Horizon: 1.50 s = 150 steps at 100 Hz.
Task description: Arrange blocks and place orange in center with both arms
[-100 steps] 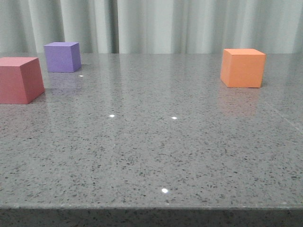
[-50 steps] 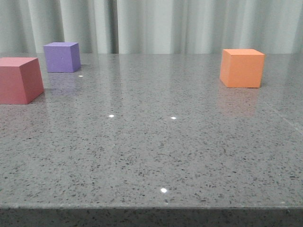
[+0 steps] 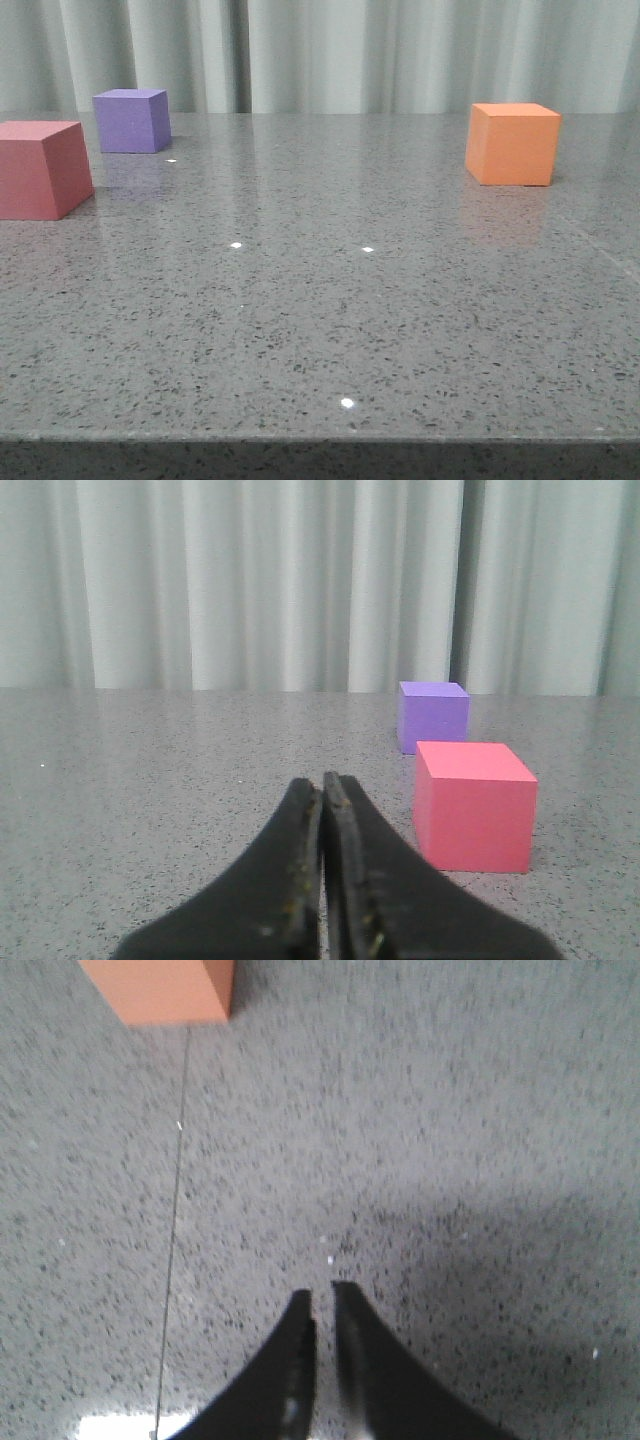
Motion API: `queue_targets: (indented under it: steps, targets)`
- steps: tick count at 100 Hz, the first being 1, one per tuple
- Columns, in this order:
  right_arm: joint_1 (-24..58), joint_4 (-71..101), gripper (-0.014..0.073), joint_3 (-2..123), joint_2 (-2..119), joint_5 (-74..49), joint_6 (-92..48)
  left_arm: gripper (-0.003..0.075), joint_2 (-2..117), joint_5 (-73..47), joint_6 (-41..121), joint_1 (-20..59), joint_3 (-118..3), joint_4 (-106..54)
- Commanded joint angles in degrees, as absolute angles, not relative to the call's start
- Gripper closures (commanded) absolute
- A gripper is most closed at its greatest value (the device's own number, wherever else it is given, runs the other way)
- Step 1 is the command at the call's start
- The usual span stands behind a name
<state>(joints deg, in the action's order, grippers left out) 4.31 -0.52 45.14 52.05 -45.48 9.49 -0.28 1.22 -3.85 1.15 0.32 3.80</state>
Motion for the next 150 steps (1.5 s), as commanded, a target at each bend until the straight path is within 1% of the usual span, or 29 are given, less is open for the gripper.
queue_targets:
  steps: [1, 10, 17, 21, 31, 44, 73, 104, 123, 139, 147, 150]
  targets:
    - [4.0, -0.5, 0.0270, 47.2, 52.5, -44.2, 9.2, 0.0741, -2.1, 5.9, -4.0, 1.1, 2.8, 3.4]
    - [4.0, -0.5, 0.0063, 47.2, 52.5, -43.9, 9.2, 0.0741, -2.1, 5.9, -4.0, 1.1, 2.8, 3.4]
    - [4.0, -0.5, -0.0043, 47.2, 52.5, -43.1, 9.2, 0.0741, -2.1, 5.9, -4.0, 1.1, 2.8, 3.4]
    - [4.0, -0.5, -0.0071, 47.2, 52.5, -42.3, 9.2, 0.0741, -2.1, 5.9, -4.0, 1.1, 2.8, 3.4]
    - [4.0, 0.0, -0.0070, 48.5, 53.5, -41.9, 9.2, 0.0741, -2.1, 5.9, -4.0, 1.1, 2.8, 3.4]
    - [4.9, 0.7, -0.0070, 53.9, 57.7, -42.2, 9.2, 0.0741, -2.1, 5.9, -4.0, 1.1, 2.8, 3.4]
    - [11.6, 0.0, -0.0070, 70.3, 74.3, -42.0, 9.2, 0.0741, -2.1, 5.9, -4.0, 1.1, 2.8, 3.4]
    - [12.0, -0.5, -0.0070, 86.0, 91.9, -42.8, 9.6, 0.0741, -2.1, 5.9, -4.0, 1.1, 2.8, 3.4]
    - [12.2, -0.5, -0.0070, 90.9, 99.3, -43.1, 10.8, 0.0741, -2.1, 5.9, -4.0, 1.1, 2.8, 3.4]
    - [12.5, -0.5, -0.0070, 91.6, 102.7, -43.6, 10.9, 0.0741, -2.1, 5.9, -4.0, 1.1, 2.8, 3.4]
    - [12.6, -0.5, -0.0029, 91.6, 103.5, -44.6, 11.1, 0.0741, -2.1, 5.9, -4.0, 1.1, 2.8, 3.4]
    - [12.6, -0.5, 0.0014, 91.6, 103.6, -45.0, 11.4, 0.0741, -2.1, 5.9, -4.0, 1.1, 2.8, 3.4]
